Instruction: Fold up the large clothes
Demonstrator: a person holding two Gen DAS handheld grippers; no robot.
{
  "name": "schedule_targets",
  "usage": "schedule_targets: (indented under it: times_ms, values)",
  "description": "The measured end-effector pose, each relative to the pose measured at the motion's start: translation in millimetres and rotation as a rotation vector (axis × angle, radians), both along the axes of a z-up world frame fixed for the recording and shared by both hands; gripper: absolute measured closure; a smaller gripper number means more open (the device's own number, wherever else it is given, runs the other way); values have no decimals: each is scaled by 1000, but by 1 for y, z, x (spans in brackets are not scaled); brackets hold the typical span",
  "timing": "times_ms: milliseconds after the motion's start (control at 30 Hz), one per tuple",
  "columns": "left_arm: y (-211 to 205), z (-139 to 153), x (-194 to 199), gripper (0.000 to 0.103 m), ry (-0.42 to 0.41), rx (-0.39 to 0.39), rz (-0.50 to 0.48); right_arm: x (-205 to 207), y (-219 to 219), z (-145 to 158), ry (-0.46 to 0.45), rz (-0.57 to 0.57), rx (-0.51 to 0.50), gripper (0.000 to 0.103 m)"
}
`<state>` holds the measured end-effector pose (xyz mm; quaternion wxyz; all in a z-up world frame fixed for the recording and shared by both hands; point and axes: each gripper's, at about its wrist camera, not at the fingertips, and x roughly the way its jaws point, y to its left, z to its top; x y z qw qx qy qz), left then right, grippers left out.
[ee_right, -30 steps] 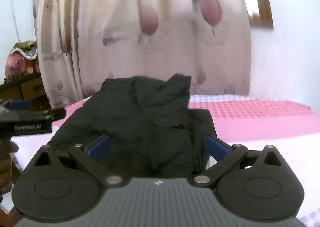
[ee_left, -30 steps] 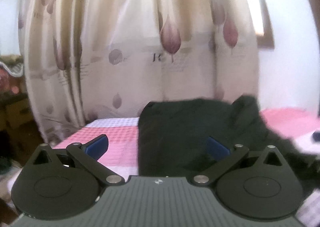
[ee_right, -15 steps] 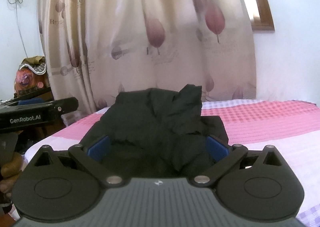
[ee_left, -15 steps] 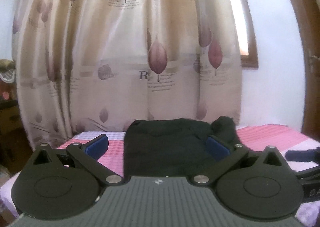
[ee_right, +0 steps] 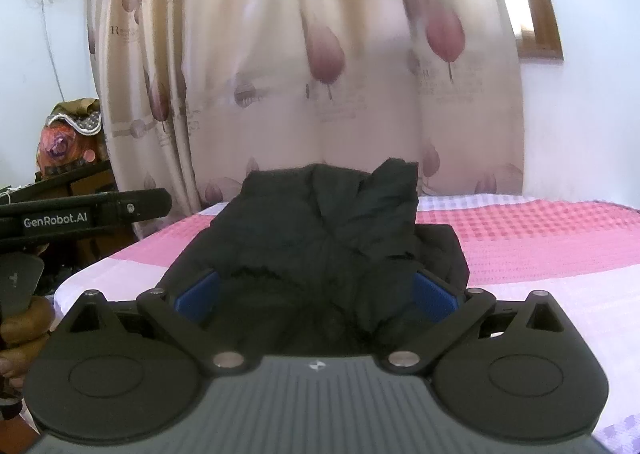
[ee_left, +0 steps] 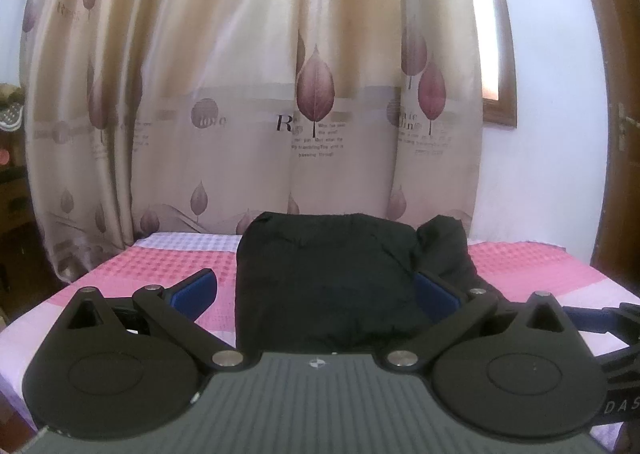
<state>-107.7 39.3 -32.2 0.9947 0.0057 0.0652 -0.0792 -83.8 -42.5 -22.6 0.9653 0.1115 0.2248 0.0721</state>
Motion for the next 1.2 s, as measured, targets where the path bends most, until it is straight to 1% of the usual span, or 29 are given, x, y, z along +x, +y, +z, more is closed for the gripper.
schedule_targets:
  times_ms: [167, 333, 633, 767, 900, 1033, 1200]
  values:
    - [-1, -5, 3, 0, 18, 0, -6, 1, -1, -2, 16, 1, 7, 0]
    - [-2, -9, 9, 0, 54, -10, -14, 3, 0, -5, 34, 4, 7, 0]
    - [-5, -18, 13, 0, 83, 1, -19, 7, -2, -9, 64, 13, 17, 0]
    - [-7, -22, 15, 0, 83, 11, 2, 8, -2, -9, 68, 11, 12, 0]
    - [-7, -27, 12, 0, 42, 8, 44, 9, -2, -11, 75, 7, 7, 0]
    - [-4, -28, 17, 0, 67, -13, 36, 8, -2, -10, 68, -4, -3, 0]
    - [-7, -27, 16, 0, 62, 5, 41, 8, 0, -11, 64, -7, -24, 0]
